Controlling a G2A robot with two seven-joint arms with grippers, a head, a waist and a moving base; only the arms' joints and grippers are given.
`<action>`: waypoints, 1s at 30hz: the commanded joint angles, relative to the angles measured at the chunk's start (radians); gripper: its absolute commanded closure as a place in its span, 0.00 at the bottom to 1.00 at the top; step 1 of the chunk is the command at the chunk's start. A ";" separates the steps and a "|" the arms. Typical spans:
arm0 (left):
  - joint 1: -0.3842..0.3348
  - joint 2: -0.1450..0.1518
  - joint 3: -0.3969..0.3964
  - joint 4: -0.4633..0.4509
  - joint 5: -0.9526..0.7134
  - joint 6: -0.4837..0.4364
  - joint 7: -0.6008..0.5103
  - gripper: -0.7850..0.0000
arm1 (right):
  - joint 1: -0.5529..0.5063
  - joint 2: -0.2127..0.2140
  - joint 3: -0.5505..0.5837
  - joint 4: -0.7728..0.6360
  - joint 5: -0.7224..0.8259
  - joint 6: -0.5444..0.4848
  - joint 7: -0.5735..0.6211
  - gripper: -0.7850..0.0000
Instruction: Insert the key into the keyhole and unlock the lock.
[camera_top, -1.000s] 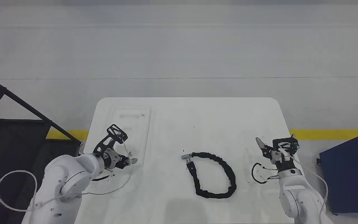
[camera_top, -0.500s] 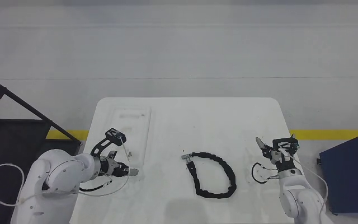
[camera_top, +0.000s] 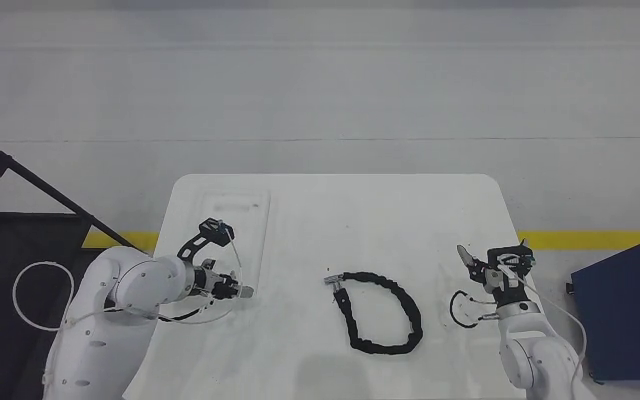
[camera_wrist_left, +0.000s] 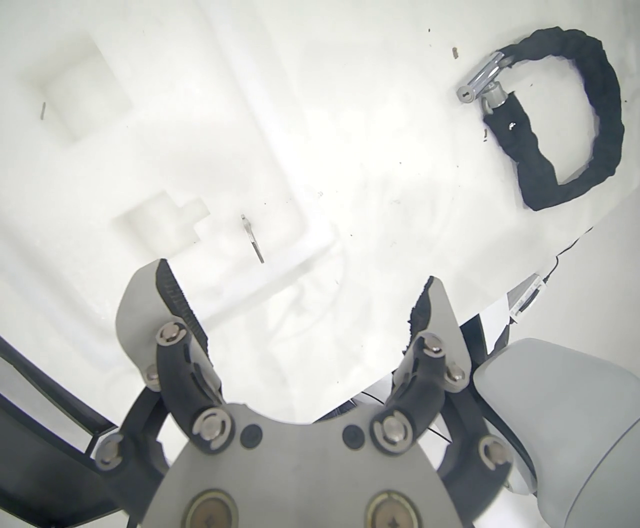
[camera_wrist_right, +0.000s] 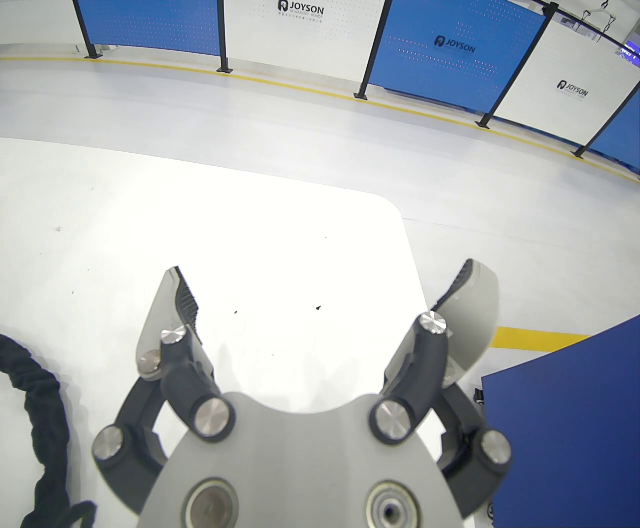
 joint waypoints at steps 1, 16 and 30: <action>-0.003 0.002 0.006 0.014 0.007 0.001 0.014 0.00 | 0.000 0.000 0.000 0.000 0.000 0.000 0.000 0.00; -0.026 0.014 0.042 0.080 0.001 0.009 0.060 0.50 | 0.000 0.000 0.000 0.000 0.000 0.000 0.000 0.00; -0.058 0.024 0.080 0.114 0.001 0.031 0.068 0.55 | 0.000 0.000 0.000 0.000 0.000 0.000 0.000 0.00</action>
